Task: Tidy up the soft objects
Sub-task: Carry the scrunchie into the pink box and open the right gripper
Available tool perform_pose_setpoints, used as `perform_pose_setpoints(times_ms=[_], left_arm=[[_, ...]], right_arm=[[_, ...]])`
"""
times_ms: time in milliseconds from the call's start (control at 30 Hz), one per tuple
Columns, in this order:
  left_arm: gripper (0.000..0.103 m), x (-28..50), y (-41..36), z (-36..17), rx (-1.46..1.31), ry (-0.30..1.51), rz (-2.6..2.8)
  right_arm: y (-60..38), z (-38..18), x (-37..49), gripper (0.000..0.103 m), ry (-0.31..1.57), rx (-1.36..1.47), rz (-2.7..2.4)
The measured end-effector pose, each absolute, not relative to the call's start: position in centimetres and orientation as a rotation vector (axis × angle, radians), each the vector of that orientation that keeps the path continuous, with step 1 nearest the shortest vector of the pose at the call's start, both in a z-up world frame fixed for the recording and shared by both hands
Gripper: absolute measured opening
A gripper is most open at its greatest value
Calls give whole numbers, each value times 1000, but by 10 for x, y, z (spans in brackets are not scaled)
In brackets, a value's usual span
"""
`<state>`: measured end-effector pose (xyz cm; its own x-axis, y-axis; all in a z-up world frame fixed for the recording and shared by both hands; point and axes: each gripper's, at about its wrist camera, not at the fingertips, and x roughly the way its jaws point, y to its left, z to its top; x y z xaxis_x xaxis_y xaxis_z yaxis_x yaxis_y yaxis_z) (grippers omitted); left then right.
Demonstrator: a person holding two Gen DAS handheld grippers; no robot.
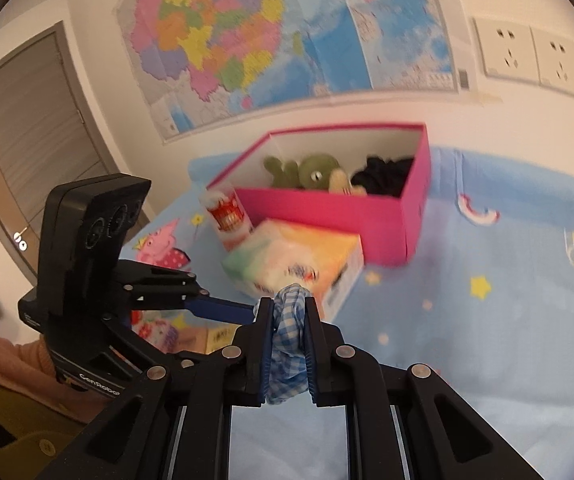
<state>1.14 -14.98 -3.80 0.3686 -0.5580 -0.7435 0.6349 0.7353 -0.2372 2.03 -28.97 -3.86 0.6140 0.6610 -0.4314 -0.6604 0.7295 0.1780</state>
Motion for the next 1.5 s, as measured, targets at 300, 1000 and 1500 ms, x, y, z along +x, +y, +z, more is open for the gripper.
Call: perform_pose_setpoints(times_ms=[300, 1000, 1500], left_arm=[[51, 30, -147, -13, 68, 858, -746], [45, 90, -149, 16, 62, 804, -645], [45, 122, -147, 16, 45, 823, -565]], right_arm=[[-280, -7, 31, 13, 412, -42, 788], [-246, 36, 86, 13, 356, -134, 792], [-231, 48, 123, 13, 354, -150, 775]])
